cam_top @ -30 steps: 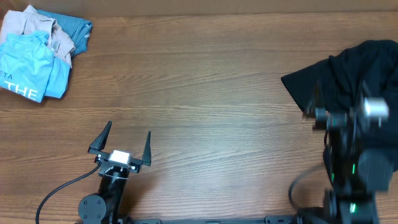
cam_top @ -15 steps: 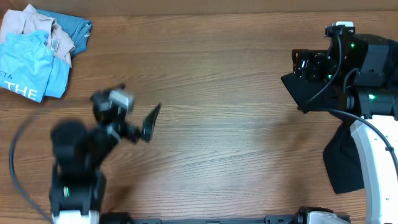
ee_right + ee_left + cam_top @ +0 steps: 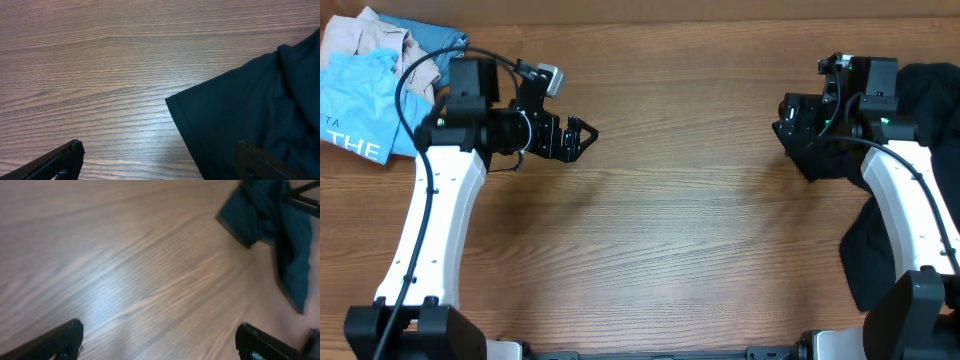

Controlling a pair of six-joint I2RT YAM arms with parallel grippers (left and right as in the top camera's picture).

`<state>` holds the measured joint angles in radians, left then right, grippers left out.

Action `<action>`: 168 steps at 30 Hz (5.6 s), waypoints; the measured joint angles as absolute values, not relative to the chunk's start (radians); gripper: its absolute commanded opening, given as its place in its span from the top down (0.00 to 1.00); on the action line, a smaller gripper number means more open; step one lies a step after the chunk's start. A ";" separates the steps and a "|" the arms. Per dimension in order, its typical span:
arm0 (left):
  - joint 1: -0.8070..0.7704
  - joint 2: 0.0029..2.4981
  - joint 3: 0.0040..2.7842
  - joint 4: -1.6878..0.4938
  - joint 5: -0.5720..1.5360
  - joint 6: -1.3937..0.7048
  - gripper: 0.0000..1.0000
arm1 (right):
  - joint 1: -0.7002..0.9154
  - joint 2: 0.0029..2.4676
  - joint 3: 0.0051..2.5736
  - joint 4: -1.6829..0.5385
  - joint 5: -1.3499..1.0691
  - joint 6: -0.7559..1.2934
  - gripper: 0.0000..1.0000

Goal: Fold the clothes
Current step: 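Reach the right gripper to the black t-shirt and grasp its edge, then drag the shirt left toward the left gripper and grasp another corner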

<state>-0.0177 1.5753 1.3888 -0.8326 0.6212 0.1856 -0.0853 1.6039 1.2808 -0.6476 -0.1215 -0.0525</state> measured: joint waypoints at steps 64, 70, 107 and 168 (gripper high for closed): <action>-0.182 1.717 1.555 -0.877 0.182 0.160 0.00 | -0.156 1.744 1.435 -0.773 -0.260 0.181 0.96; -0.182 1.717 1.555 -0.876 0.182 0.160 0.00 | -0.086 1.665 1.453 -0.688 -0.453 0.242 0.96; -0.182 1.912 1.556 -0.689 0.569 0.535 0.00 | 0.341 1.808 1.453 -0.532 -0.755 0.471 0.92; -0.182 1.912 1.556 -0.629 0.565 0.417 0.96 | 0.165 1.551 0.727 -0.811 -0.188 1.481 0.38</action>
